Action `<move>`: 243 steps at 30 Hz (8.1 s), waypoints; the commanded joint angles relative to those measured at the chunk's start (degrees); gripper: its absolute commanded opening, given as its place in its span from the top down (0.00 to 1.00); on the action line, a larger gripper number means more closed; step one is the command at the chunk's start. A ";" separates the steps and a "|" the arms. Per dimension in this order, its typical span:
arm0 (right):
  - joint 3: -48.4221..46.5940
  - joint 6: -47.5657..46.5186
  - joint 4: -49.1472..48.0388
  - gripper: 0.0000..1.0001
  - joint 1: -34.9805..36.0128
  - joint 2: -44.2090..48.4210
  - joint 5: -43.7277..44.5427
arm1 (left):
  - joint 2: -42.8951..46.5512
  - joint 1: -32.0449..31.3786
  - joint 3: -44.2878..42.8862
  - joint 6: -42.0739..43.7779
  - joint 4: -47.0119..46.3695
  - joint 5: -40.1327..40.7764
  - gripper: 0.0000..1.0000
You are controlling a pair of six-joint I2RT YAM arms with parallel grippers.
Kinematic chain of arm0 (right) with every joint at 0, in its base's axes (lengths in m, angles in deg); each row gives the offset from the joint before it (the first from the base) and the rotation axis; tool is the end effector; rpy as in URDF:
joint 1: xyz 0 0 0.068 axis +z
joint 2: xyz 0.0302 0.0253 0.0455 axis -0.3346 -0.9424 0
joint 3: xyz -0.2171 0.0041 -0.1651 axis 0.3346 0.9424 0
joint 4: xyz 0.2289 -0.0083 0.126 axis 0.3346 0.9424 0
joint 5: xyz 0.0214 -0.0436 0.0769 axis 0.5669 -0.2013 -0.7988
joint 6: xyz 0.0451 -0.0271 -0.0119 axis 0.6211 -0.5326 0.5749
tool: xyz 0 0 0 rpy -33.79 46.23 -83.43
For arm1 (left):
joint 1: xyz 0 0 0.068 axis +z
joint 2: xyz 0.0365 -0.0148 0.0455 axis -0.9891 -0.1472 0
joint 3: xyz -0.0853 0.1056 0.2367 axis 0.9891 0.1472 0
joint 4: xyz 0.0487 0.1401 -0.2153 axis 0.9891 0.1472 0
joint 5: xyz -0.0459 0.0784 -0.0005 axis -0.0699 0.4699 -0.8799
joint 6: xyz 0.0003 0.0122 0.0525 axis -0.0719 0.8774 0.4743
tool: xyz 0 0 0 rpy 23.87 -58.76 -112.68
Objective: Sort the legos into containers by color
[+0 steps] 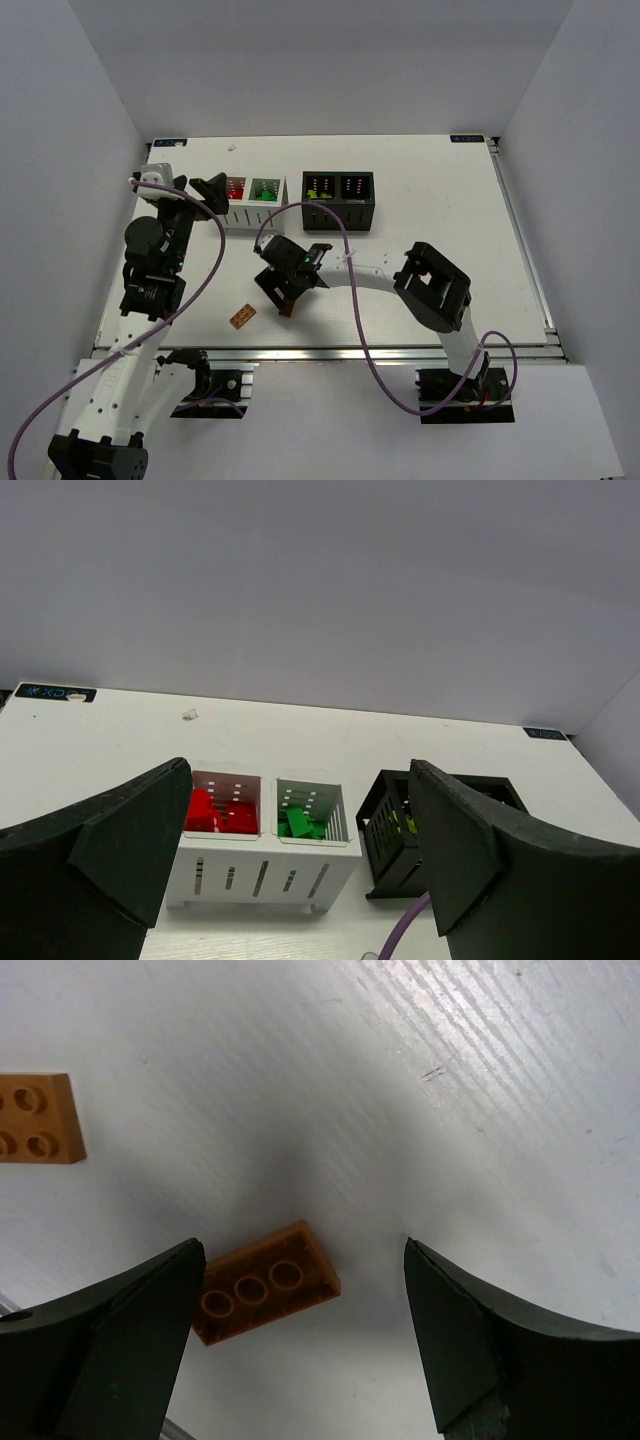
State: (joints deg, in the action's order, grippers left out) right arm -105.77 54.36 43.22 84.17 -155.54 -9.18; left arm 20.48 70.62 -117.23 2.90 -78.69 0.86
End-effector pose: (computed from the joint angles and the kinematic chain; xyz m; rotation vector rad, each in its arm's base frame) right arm 0.1919 0.3932 0.1730 -1.0548 2.3487 0.3595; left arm 0.1753 -0.0311 0.3805 -0.0826 1.4347 -0.2866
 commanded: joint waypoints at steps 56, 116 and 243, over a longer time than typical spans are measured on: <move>4.16 -26.11 -3.13 0.17 -2.31 3.08 -23.73 | 1.04 -0.07 0.06 1.00 -0.22 0.39 0.02; 9.17 -46.35 -0.57 0.31 1.74 2.03 -18.12 | 1.91 -0.07 0.14 1.09 -0.13 0.47 0.02; 31.76 -34.30 -2.24 0.11 -31.48 61.62 -47.91 | -22.43 -15.80 10.77 -37.94 49.54 14.02 0.11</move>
State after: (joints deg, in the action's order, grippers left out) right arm -74.12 19.39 42.92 52.56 -93.68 -57.31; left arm -3.19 55.23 -108.36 -32.51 -28.35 15.68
